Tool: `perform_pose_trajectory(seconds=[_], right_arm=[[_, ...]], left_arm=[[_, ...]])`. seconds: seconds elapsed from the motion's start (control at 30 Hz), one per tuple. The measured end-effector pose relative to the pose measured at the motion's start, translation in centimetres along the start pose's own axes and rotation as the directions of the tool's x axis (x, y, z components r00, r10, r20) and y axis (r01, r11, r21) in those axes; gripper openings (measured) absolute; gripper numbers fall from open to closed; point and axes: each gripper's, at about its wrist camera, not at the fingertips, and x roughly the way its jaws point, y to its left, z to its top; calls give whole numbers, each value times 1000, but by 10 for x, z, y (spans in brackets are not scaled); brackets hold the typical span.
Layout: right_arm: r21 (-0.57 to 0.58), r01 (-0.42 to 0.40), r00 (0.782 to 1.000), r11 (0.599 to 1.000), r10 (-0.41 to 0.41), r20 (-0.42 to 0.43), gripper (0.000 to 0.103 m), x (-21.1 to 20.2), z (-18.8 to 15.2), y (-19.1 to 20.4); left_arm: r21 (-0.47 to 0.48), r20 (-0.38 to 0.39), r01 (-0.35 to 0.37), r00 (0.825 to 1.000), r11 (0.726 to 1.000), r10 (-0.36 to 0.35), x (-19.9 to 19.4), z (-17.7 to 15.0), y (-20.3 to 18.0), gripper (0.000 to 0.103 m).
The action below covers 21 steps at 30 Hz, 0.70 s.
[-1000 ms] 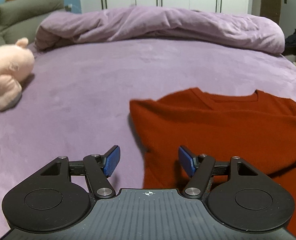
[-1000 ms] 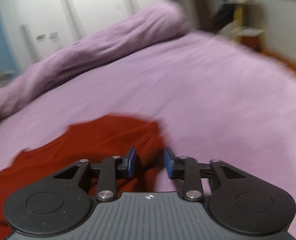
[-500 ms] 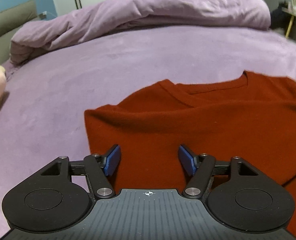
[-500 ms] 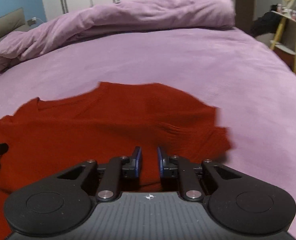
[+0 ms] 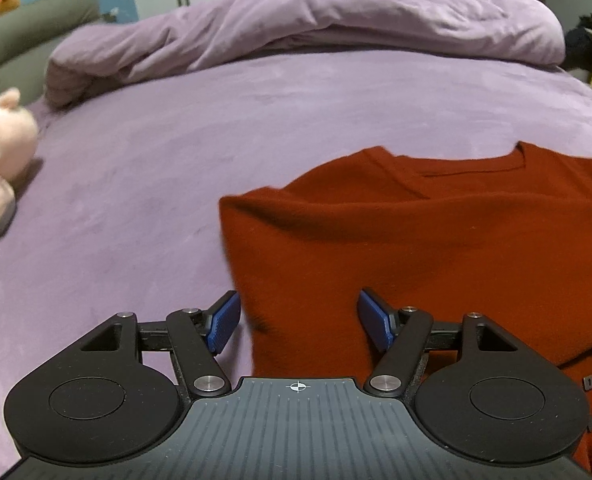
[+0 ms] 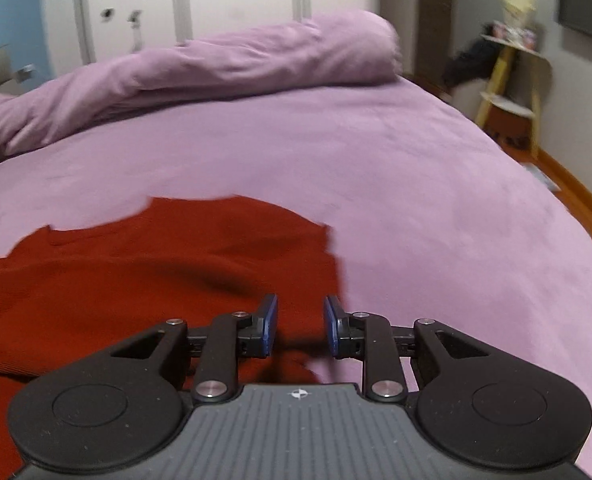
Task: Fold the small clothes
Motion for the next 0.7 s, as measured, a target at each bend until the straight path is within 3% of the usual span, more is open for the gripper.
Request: perform_pose_trajectory(seconds=[0.13, 0.23, 0.33, 0.47, 0.5, 0.57, 0.67, 0.7], right_arm=[[-68, -58, 998, 996, 57, -11, 24, 18, 4, 24], [-81, -51, 997, 995, 45, -64, 24, 35, -5, 29], [-78, -53, 998, 996, 51, -28, 24, 32, -15, 20], [-45, -39, 999, 998, 38, -16, 25, 23, -20, 5], [-37, -31, 999, 999, 31, -12, 27, 20, -21, 0], [-31, -14, 1000, 999, 14, -10, 47, 16, -24, -6], [14, 23, 1000, 1000, -23, -13, 51, 7, -31, -22], [30, 37, 999, 999, -36, -17, 51, 5, -31, -27]], left_arm=[[1, 13, -31, 999, 1000, 31, 4, -4, 9, 72], [35, 44, -75, 996, 997, 74, 6, -10, 14, 72], [43, 55, -113, 992, 993, 110, 7, -11, 21, 72], [20, 43, -96, 995, 995, 95, 8, -11, 31, 72], [19, 43, -99, 994, 995, 98, 7, -11, 32, 72], [17, 44, -110, 993, 994, 109, 6, -11, 32, 72], [5, 43, -146, 988, 989, 146, -1, -11, 34, 71], [13, 30, -201, 979, 980, 200, -2, -12, 36, 64]])
